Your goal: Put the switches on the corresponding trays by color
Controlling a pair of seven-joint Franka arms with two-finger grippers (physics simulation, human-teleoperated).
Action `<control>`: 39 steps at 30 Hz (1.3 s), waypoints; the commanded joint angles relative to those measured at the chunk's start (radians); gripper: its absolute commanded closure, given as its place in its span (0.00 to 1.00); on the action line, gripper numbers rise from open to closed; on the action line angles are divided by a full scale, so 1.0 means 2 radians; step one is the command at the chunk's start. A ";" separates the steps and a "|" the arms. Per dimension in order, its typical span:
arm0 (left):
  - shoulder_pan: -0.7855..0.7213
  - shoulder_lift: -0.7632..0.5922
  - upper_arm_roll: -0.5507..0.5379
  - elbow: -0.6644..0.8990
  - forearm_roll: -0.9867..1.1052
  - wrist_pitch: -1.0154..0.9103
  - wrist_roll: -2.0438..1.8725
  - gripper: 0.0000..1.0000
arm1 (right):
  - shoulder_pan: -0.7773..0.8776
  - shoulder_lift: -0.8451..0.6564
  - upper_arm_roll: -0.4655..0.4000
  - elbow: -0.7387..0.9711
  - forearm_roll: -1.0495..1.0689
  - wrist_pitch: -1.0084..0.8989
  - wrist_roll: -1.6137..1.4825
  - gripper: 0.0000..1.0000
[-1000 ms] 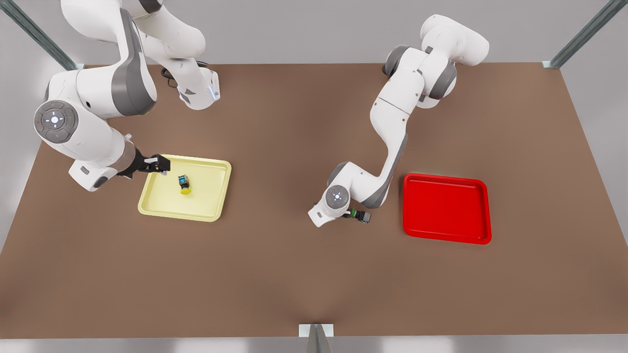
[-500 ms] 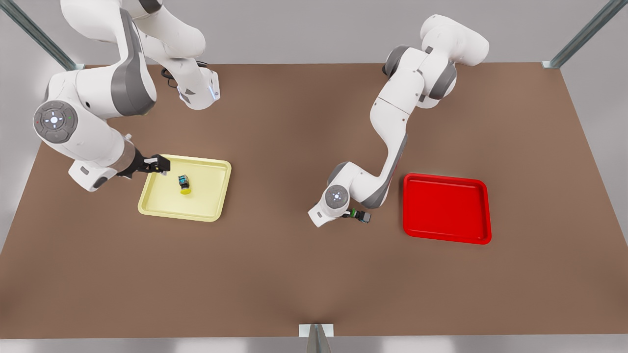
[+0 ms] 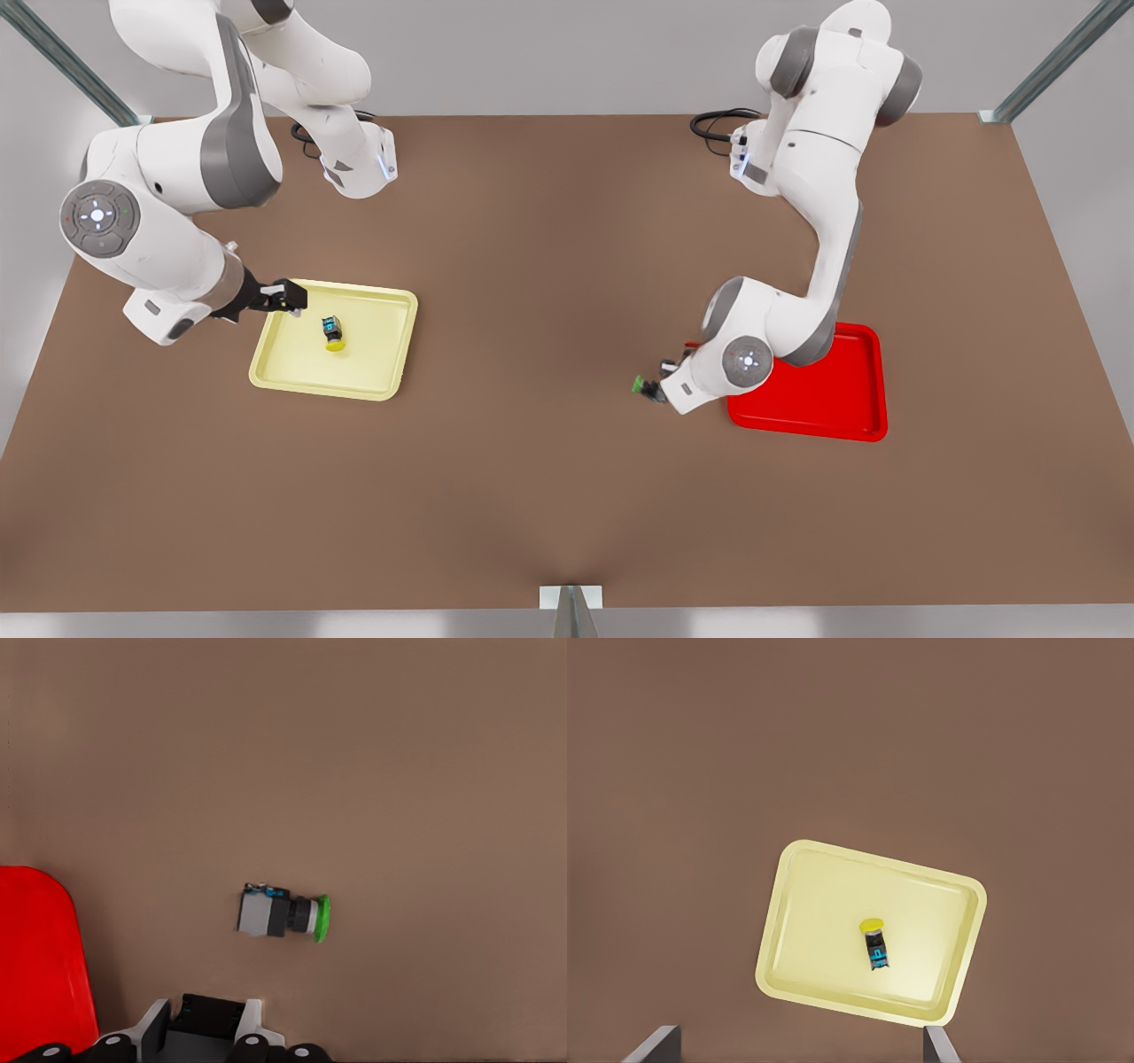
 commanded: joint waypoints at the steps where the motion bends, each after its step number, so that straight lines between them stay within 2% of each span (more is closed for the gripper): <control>1: 0.015 -0.008 -0.004 -0.011 -0.022 0.001 0.015 0.53 | 0.000 0.000 0.000 0.000 0.000 0.000 0.000 0.00; 5: 0.112 -0.032 -0.005 -0.072 -0.021 0.004 0.116 0.53 | 0.000 -0.001 0.000 0.000 0.000 0.000 0.000 0.00; 11: 0.150 -0.015 -0.004 -0.100 0.002 0.014 0.143 0.52 | 0.000 0.000 0.001 0.002 0.001 0.001 0.000 0.00; 14: 0.155 -0.006 -0.004 -0.132 0.013 0.050 0.144 0.52 | 0.007 0.001 0.000 0.002 0.000 0.002 0.000 0.00; 15: 0.155 -0.002 -0.004 -0.133 0.014 0.053 0.144 0.13 | 0.007 0.001 0.000 0.002 0.000 0.002 0.000 0.00; 16: 0.158 -0.002 -0.004 -0.133 0.014 0.053 0.143 0.00 | 0.007 0.001 0.000 0.002 0.000 0.002 0.000 0.00; 23: 0.160 -0.025 -0.004 -0.125 0.014 0.052 0.144 0.00 | 0.007 0.001 0.000 0.002 0.000 0.002 0.000 0.00; 24: 0.154 -0.041 -0.004 -0.105 0.014 0.044 0.140 0.00 | 0.007 0.001 0.000 0.002 0.000 0.002 0.000 0.00; 26: 0.149 -0.033 -0.005 0.023 0.014 -0.065 0.138 0.00 | 0.007 0.001 0.000 0.002 0.001 0.002 0.000 0.00; 29: 0.156 -0.092 -0.001 0.065 0.014 -0.154 0.123 0.00 | 0.007 0.001 0.001 0.002 0.000 0.002 0.000 0.00; 32: 0.163 -0.164 0.002 0.060 0.014 -0.206 0.081 0.00 | 0.007 0.001 0.000 0.002 0.001 0.002 0.000 0.00; 35: 0.183 -0.254 0.029 0.030 0.032 -0.238 0.083 0.00 | 0.007 0.001 0.001 0.002 0.001 0.002 0.000 0.00; 39: 0.181 -0.275 0.030 0.008 0.062 -0.252 0.071 0.00 | 0.013 0.001 0.001 0.000 0.001 0.002 0.000 0.00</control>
